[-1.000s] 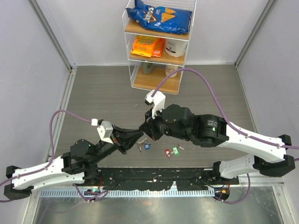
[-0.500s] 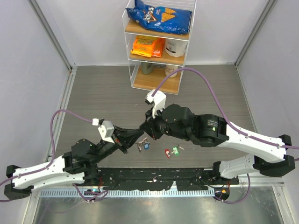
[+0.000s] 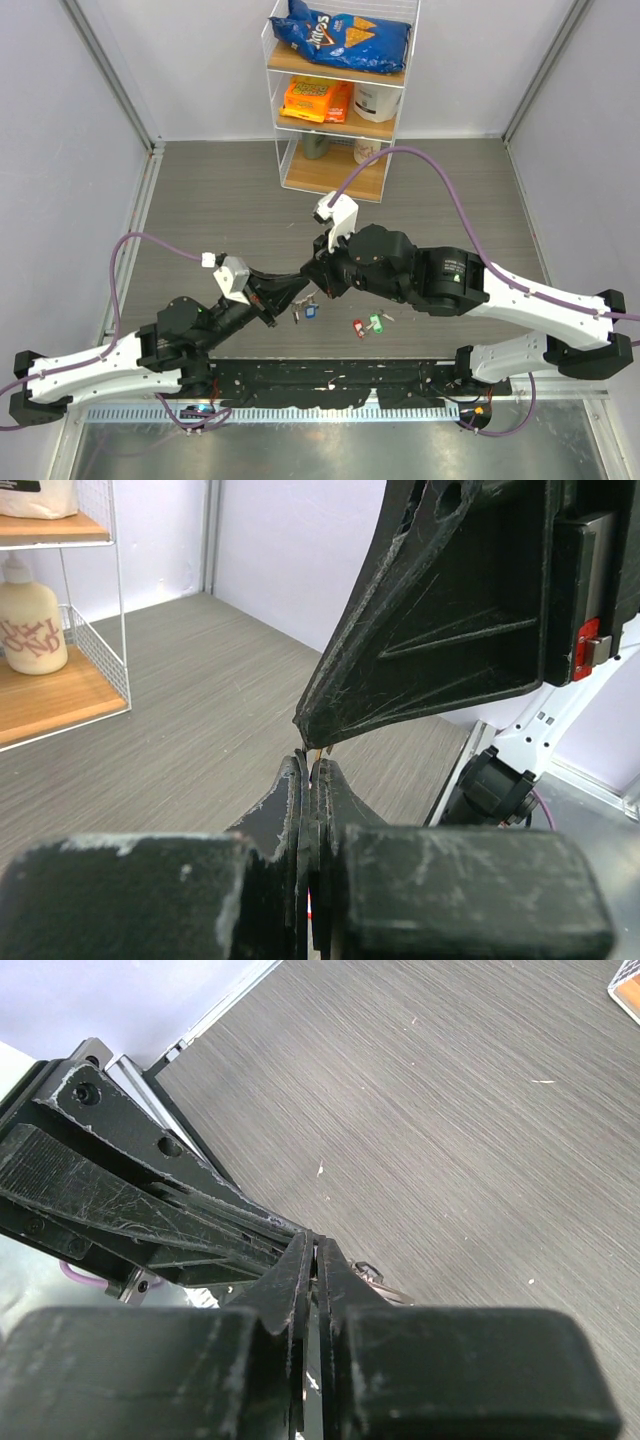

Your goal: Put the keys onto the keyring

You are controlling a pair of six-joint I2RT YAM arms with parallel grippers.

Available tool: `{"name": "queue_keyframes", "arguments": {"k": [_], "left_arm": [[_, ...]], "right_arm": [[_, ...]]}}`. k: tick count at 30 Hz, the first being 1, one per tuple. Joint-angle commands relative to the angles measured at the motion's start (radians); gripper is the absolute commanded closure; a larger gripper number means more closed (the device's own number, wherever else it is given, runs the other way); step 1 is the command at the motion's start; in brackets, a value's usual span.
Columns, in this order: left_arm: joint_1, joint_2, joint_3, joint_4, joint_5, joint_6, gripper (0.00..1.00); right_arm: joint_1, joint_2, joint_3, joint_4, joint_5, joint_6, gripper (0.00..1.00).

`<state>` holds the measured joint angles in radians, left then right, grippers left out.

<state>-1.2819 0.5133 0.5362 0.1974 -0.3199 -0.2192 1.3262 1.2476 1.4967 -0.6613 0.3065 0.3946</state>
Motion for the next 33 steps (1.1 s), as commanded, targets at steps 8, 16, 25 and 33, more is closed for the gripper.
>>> {"name": "queue_keyframes", "arguments": {"k": [8, 16, 25, 33], "left_arm": [[0.012, -0.012, 0.025, 0.023, -0.131, 0.030, 1.00], [0.012, -0.032, 0.022, -0.012, -0.186, 0.050, 1.00], [0.012, -0.078, 0.005, -0.038, -0.200, 0.075, 1.00], [0.012, -0.081, 0.019, -0.052, -0.105, 0.058, 1.00]], "right_arm": [[0.013, -0.069, -0.006, 0.039, -0.003, 0.020, 0.60], [-0.008, -0.103, -0.038, 0.000, 0.022, 0.032, 0.53], [-0.059, -0.160, -0.174, -0.026, 0.022, 0.061, 0.53], [-0.062, -0.128, -0.101, -0.006, -0.064, -0.031, 0.53]]}}
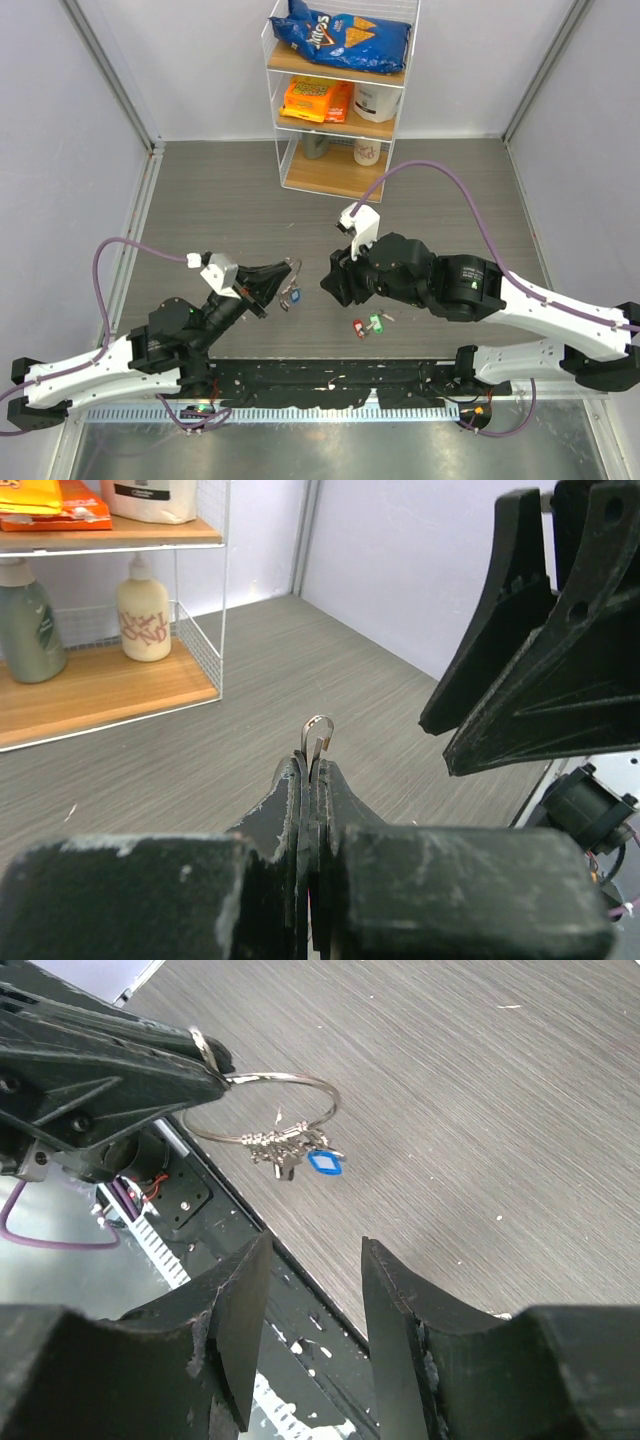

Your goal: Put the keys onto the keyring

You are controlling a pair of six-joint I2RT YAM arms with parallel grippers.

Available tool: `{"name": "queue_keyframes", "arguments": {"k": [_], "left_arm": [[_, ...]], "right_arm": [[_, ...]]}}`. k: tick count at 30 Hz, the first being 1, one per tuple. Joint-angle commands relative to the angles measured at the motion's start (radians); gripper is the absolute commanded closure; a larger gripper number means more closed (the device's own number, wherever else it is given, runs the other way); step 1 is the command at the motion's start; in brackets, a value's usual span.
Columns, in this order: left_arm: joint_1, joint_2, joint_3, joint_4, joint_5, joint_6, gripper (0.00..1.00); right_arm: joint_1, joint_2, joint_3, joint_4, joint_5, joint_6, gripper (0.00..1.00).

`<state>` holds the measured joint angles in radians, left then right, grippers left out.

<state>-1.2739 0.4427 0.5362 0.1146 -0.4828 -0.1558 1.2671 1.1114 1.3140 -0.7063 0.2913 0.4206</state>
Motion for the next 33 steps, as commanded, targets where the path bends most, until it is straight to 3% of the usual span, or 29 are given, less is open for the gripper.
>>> {"name": "queue_keyframes", "arguments": {"k": [1, 11, 33], "left_arm": [[0.004, -0.010, 0.021, 0.030, 0.070, -0.010, 1.00], [0.004, -0.021, 0.041, 0.013, 0.251, -0.074, 1.00], [0.004, -0.029, 0.047, 0.023, 0.351, -0.113, 1.00]], "right_arm": [[-0.003, 0.013, 0.094, 0.031, -0.072, -0.071, 0.53], [-0.003, 0.080, 0.267, -0.055, -0.202, -0.247, 0.54], [-0.003, 0.142, 0.300, -0.050, -0.330, -0.244, 0.59]]}}
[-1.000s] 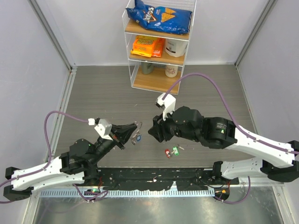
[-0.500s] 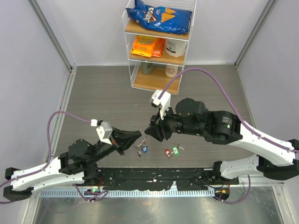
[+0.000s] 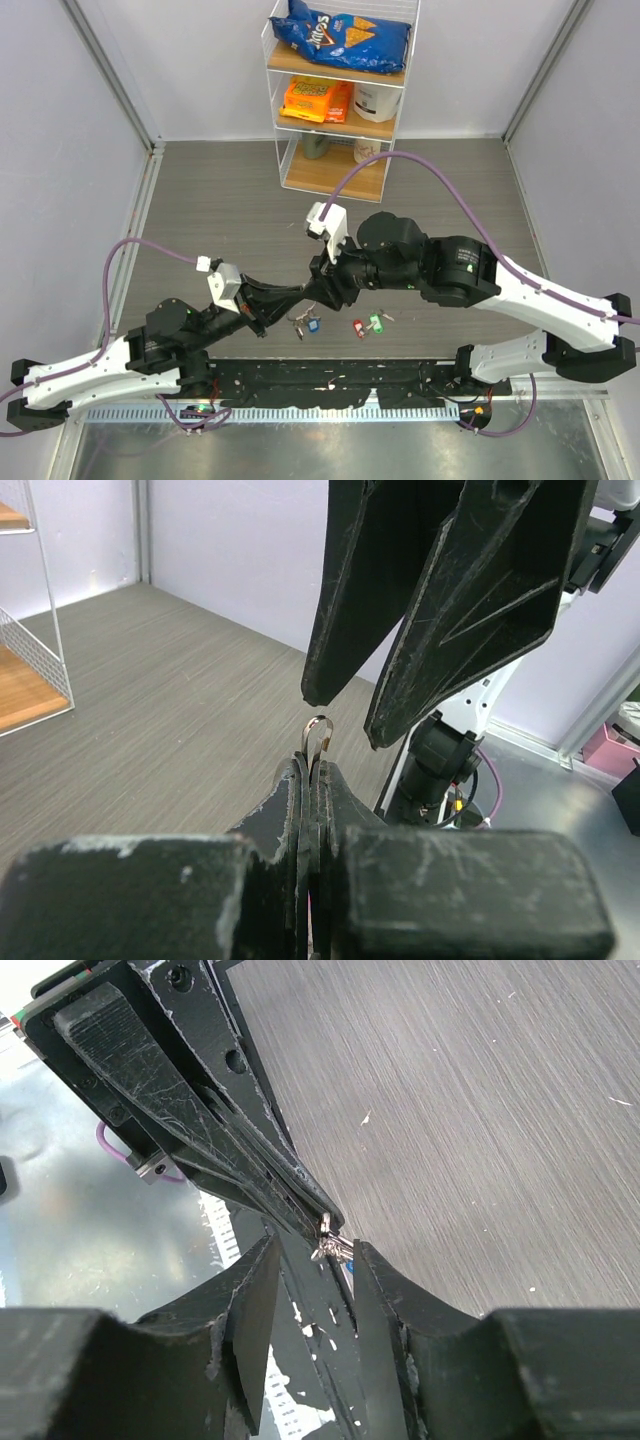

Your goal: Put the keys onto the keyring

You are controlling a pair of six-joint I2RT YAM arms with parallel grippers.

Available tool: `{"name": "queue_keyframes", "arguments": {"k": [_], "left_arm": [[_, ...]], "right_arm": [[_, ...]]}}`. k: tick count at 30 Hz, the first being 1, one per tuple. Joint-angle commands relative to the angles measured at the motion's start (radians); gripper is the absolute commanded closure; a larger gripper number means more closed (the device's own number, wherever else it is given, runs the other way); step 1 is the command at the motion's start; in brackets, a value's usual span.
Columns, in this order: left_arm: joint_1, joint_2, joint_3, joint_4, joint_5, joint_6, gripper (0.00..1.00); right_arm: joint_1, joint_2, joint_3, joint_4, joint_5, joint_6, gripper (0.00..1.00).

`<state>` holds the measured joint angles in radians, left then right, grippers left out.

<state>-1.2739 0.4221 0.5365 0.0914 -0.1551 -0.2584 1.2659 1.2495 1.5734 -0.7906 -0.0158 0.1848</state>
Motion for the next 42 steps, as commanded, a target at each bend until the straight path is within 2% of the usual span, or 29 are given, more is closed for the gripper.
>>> {"name": "queue_keyframes", "arguments": {"k": [1, 10, 13, 15, 22, 23, 28, 34, 42], "left_arm": [[0.004, -0.009, 0.048, 0.045, 0.022, -0.010, 1.00], [0.004, -0.014, 0.046, 0.047, 0.029, -0.007, 1.00], [0.004, -0.013, 0.046, 0.045, 0.031, -0.007, 1.00], [0.004, -0.011, 0.046, 0.045, 0.032, -0.007, 1.00], [0.004, 0.010, 0.057, 0.027, 0.008, -0.001, 1.00], [0.004, 0.012, 0.057, 0.027, -0.001, -0.001, 0.99], [0.004, 0.003, 0.054, 0.013, -0.075, 0.007, 0.69], [0.004, 0.007, 0.068, -0.010, -0.112, 0.031, 0.50], [0.004, 0.037, 0.079, -0.013, -0.127, 0.071, 0.47]], "right_arm": [[-0.002, 0.007, 0.042, 0.036, -0.023, -0.008, 0.60], [-0.002, 0.025, 0.053, 0.037, -0.018, -0.008, 0.69], [-0.002, 0.030, 0.056, 0.039, -0.016, -0.008, 0.80], [-0.002, 0.028, 0.054, 0.044, -0.012, -0.007, 0.93], [0.003, 0.024, 0.050, 0.065, 0.013, 0.018, 0.94], [0.006, 0.024, 0.050, 0.068, 0.052, 0.027, 0.94], [0.035, 0.021, 0.051, 0.076, 0.148, 0.093, 0.94], [0.063, 0.041, 0.051, 0.082, 0.284, 0.156, 0.94], [0.076, 0.064, 0.062, 0.094, 0.390, 0.215, 0.94]]}}
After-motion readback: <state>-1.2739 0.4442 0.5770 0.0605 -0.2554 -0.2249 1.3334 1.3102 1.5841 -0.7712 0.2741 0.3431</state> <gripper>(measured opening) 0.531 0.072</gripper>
